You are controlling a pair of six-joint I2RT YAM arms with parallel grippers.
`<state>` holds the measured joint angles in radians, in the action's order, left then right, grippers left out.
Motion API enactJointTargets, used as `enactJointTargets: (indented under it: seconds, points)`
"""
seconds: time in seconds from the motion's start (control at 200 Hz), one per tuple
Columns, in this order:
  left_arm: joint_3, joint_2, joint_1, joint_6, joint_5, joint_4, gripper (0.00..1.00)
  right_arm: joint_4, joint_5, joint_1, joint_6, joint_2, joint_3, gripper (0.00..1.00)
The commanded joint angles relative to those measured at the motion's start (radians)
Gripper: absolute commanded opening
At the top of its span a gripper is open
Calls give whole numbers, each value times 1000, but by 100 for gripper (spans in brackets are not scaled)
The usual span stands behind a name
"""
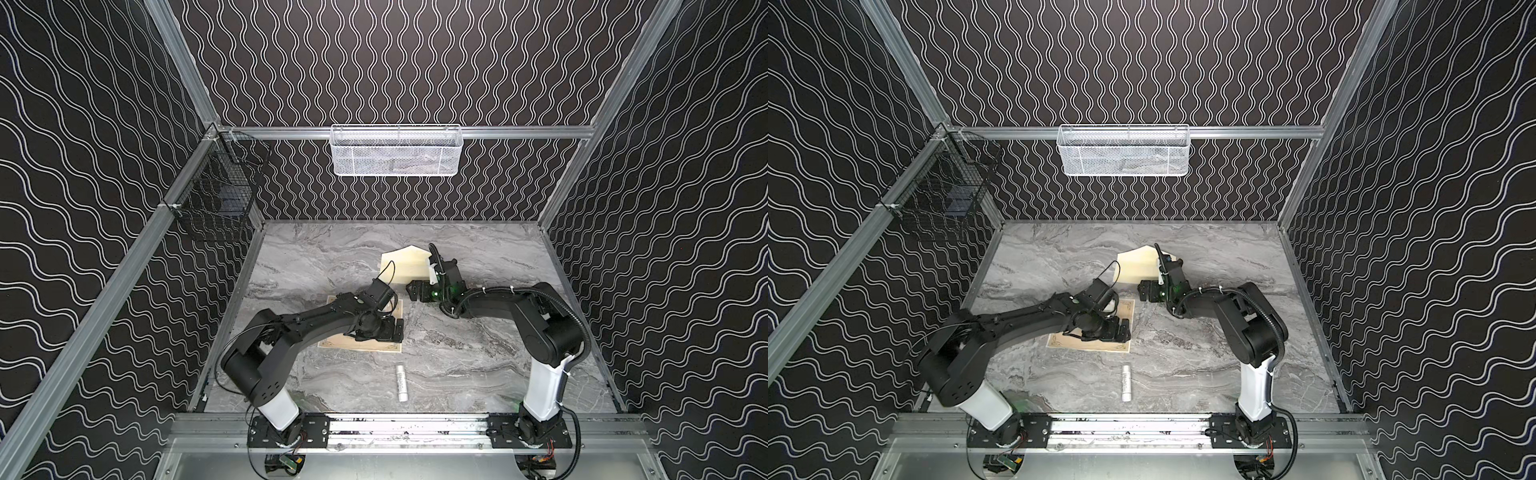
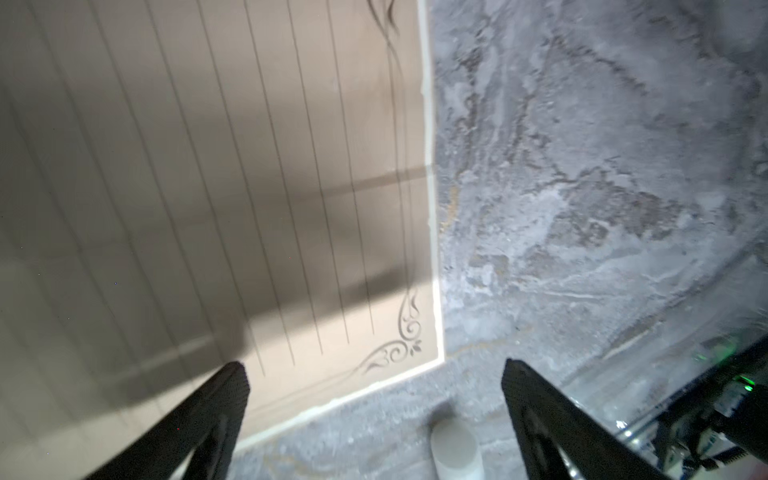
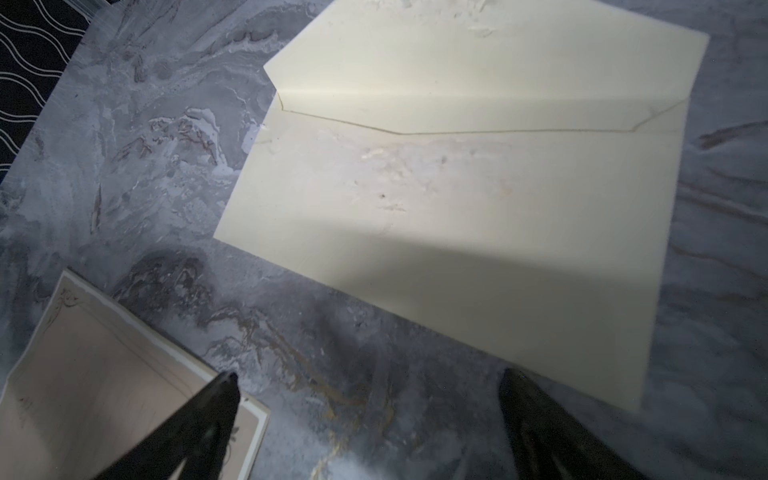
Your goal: Place the letter into the envelope and seal it
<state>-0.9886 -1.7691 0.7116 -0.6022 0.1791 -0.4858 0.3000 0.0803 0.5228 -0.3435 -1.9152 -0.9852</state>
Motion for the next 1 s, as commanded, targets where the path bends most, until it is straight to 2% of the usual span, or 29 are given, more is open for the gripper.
enactJointTargets:
  seconds: [0.0, 0.11, 0.195, 0.33, 0.46, 0.561, 0.741, 0.996]
  points:
    - [-53, 46, 0, 31, -31, -71, 99, -90, 41, 2, 21, 58, 2, 100]
    - [-93, 80, -4, 39, -64, -105, 99, -149, 55, 2, 23, 129, 28, 100]
    - [-102, 108, -25, 42, -79, -122, 99, -139, 113, 8, 10, 206, 83, 100]
    - [-87, 152, -140, 94, -41, -159, 99, -173, 202, 60, -3, 293, 142, 100]
    - [-2, 227, -282, 110, 8, -131, 99, -148, 275, 91, -55, 354, 223, 99]
    - [26, 218, -335, 114, 32, -130, 99, -138, 338, 109, -87, 359, 242, 93]
    - [52, 186, -389, 119, 31, -90, 99, -128, 358, 154, -96, 328, 236, 85]
    - [-5, 82, -393, 118, 25, -66, 99, -106, 370, 176, -106, 251, 199, 80]
